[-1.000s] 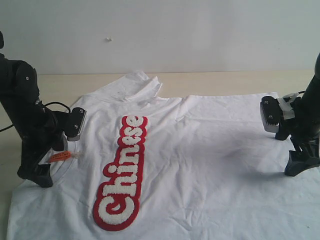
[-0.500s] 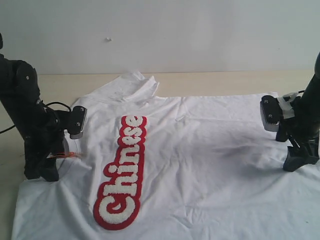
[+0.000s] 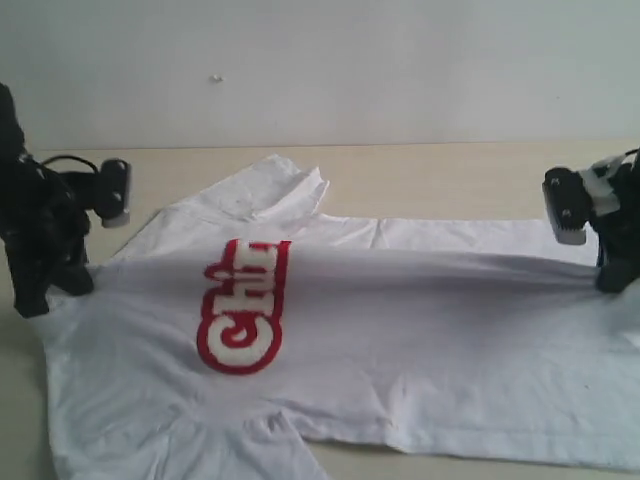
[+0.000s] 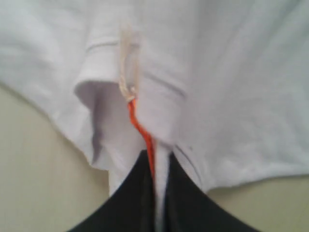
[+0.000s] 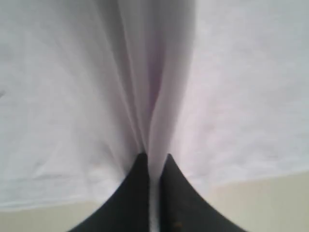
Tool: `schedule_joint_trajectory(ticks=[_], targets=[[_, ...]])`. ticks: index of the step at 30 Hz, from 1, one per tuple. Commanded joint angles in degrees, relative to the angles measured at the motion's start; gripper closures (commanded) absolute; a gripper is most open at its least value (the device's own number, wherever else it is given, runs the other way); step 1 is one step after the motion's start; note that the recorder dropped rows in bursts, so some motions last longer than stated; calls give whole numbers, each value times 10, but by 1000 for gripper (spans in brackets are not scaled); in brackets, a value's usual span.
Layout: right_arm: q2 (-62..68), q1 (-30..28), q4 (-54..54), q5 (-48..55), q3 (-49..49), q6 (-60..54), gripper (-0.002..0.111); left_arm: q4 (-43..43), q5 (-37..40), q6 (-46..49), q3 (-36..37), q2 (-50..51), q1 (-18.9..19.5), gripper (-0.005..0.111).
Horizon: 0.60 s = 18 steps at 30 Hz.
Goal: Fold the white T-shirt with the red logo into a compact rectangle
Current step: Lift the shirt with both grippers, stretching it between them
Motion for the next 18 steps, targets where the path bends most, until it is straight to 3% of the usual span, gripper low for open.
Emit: schedule_joint_trajectory(ticks=[1, 3, 6, 10, 13, 18], targets=[[-76, -6, -36, -7, -2, 20, 108, -28, 3, 6, 6, -83, 68, 107], [-108, -6, -7, -8, -2, 20, 108, -102, -3, 58, 24, -132, 97, 107], [-136, -6, -29, 27, -2, 27, 108, -120, -7, 68, 48, -168, 100, 107], [-191, -6, -27, 51, -2, 48, 108, -63, 40, 45, 65, -229, 91, 107], [-229, -5, 32, 59, -2, 40, 108, -25, 64, 20, 65, -285, 89, 107], [-293, 5, 56, 90, -2, 39, 108, -27, 102, 13, 65, -368, 89, 107]])
